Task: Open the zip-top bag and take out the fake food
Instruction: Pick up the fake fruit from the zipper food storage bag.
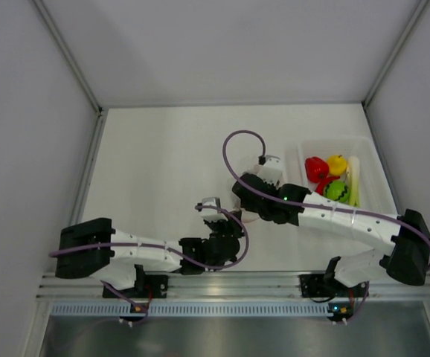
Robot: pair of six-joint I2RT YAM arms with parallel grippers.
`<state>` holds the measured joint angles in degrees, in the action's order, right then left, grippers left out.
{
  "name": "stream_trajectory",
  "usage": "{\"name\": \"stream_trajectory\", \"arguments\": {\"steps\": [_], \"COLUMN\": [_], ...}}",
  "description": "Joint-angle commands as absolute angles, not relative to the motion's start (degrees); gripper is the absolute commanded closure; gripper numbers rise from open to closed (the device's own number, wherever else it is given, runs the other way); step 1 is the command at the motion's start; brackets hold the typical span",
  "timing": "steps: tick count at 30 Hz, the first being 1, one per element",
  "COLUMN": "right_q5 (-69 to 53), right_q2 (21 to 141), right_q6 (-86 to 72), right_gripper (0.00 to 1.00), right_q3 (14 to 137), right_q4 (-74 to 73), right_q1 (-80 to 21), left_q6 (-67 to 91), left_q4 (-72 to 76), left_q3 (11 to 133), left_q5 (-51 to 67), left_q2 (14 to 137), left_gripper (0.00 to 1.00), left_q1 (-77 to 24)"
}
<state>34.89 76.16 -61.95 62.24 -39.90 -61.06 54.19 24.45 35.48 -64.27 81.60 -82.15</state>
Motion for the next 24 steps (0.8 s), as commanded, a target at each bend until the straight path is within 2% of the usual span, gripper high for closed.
{"name": "stream_trajectory", "arguments": {"steps": [1,8,18,24], "right_q5": [35.3,36.5,34.4,27.8], "right_q2": [76.4,76.7,81.9,79.1], "right_q6": [-60.7,-56.6,-51.2,-41.9], "right_gripper": [1.00,1.00,1.00,1.00], "right_q3": [66.4,64.8,66.5,62.3], "right_q4": [-35.7,-40.9,-46.2,-36.5], "right_q1": [-64.2,-65.7,-67.6,-70.0], "left_q6": [52.2,51.3,49.0,47.6], "left_q4": [20.2,20.0,20.0,20.0], "left_q3": [32.4,26.6,25.7,27.1], "left_q5": [-62.2,-58.7,-60.3,-57.0], "left_q2": [76.5,65.6,60.3,61.9], "left_gripper": [1.00,1.00,1.00,1.00], "left_q1": [-80.0,-73.2,-70.2,-68.7]}}
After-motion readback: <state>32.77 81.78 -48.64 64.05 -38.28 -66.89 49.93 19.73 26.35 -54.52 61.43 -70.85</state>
